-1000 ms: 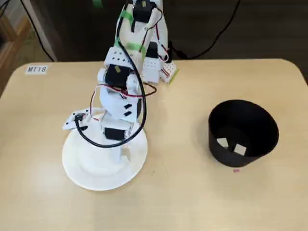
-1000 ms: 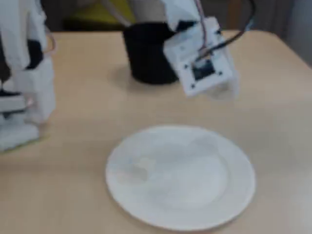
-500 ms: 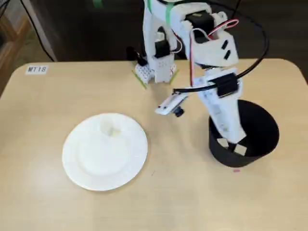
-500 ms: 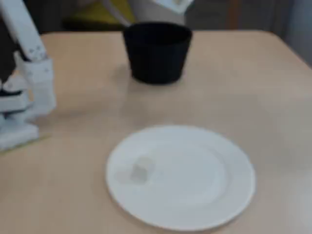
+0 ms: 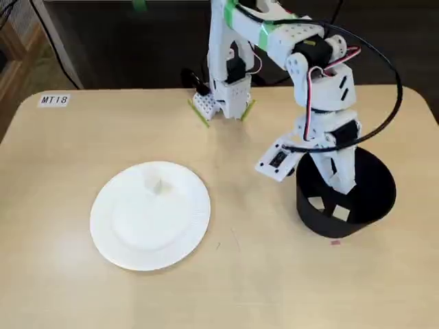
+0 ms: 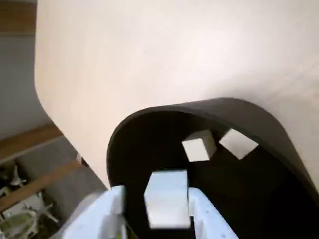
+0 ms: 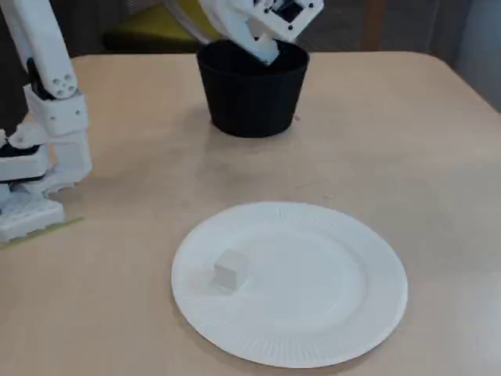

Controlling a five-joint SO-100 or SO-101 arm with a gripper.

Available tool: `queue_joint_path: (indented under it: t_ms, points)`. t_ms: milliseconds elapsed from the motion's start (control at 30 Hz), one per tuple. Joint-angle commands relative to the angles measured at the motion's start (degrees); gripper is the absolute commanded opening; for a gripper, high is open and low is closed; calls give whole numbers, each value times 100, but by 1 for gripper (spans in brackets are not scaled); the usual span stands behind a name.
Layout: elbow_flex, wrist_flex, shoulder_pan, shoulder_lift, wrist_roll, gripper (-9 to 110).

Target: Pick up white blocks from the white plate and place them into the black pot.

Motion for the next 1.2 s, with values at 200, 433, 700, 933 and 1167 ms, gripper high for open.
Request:
queue_joint_path:
  t_ms: [200,433,700,933,1167]
  points:
    - [-26,334,176,167,-132,37]
    - [-35,1230,1222,817,-149,-2]
    - [-35,1688,3023,1055,-9,-1]
    - [62,2751,4210,1055,123,59]
    - [97,3375,5766,773,-431,85]
